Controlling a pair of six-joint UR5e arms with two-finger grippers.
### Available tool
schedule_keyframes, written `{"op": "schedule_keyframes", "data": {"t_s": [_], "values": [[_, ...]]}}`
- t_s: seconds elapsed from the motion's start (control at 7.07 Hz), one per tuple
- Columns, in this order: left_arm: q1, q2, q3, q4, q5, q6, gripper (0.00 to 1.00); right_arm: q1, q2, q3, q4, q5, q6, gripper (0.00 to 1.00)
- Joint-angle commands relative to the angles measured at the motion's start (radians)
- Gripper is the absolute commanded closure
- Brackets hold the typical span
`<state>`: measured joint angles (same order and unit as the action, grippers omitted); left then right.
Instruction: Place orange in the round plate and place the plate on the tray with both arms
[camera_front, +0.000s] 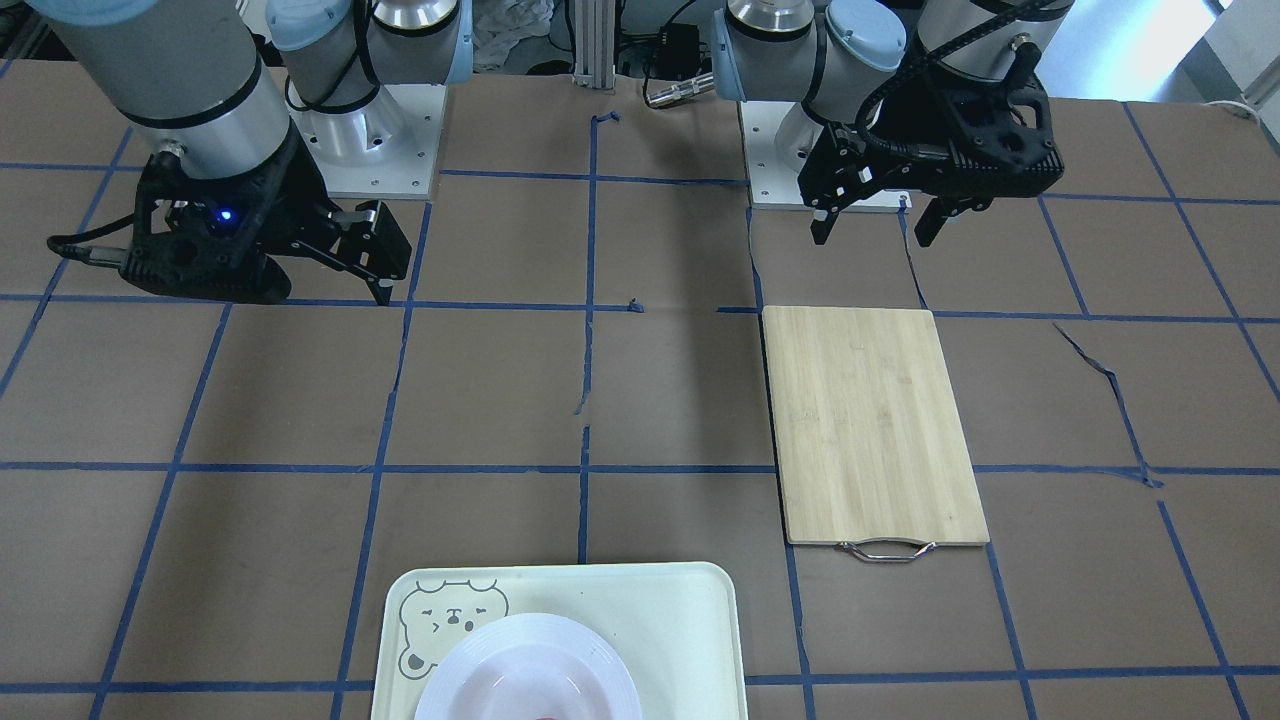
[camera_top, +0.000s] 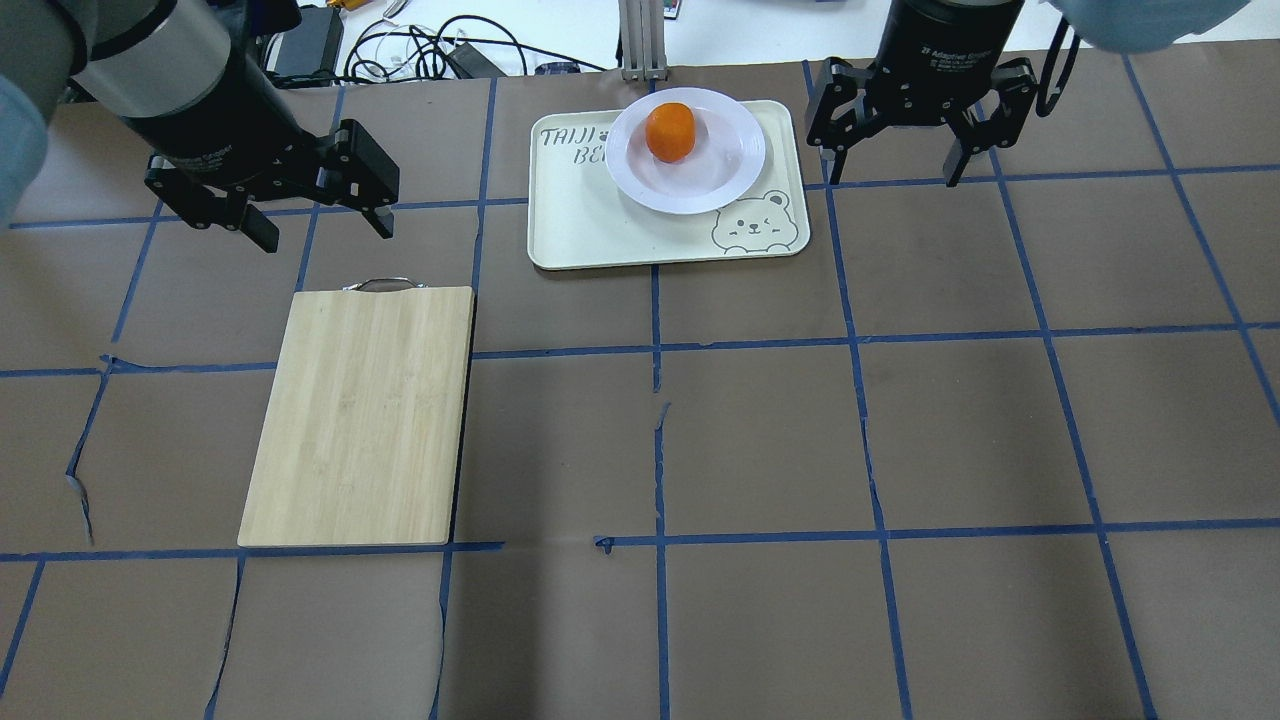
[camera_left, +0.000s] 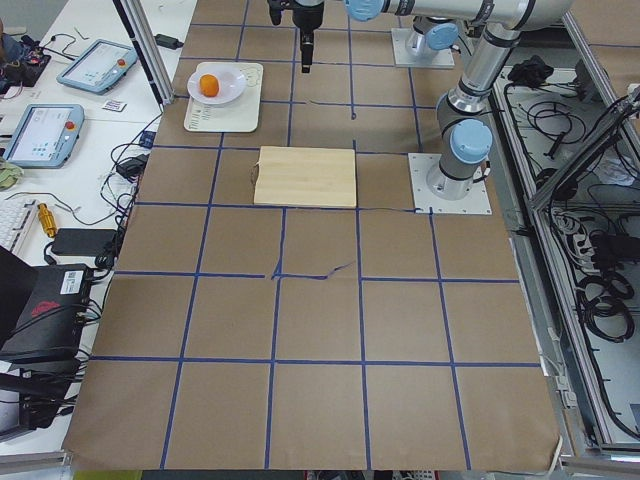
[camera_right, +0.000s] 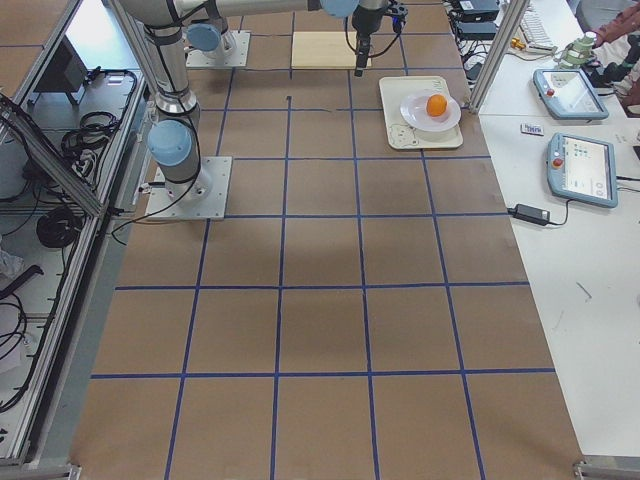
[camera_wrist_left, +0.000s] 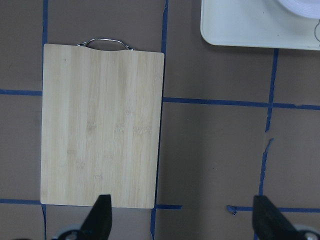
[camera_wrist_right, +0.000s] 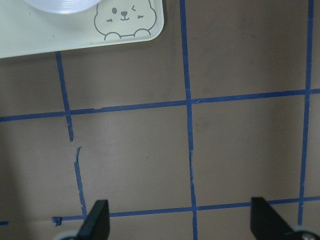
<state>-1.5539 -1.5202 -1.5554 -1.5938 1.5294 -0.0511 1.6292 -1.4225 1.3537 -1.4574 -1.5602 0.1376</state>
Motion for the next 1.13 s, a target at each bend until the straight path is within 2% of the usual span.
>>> {"op": "schedule_keyframes", "data": {"t_s": [0.0,0.14,0.57,0.99], "values": [[0.000,0.000,0.000,0.000,0.000,0.001,0.00,-0.038,-0.082,-0.001,0.000,0.000,-0.062,0.00],[0.000,0.000,0.000,0.000,0.002,0.001,0.00,-0.043,-0.113,-0.001,0.000,0.000,-0.087,0.00],[0.002,0.000,0.000,0.002,0.000,0.001,0.00,-0.078,-0.053,0.004,0.000,0.014,-0.142,0.00],[0.000,0.000,0.000,0.002,0.000,0.001,0.00,-0.083,-0.044,0.010,-0.006,0.017,-0.188,0.00]]}}
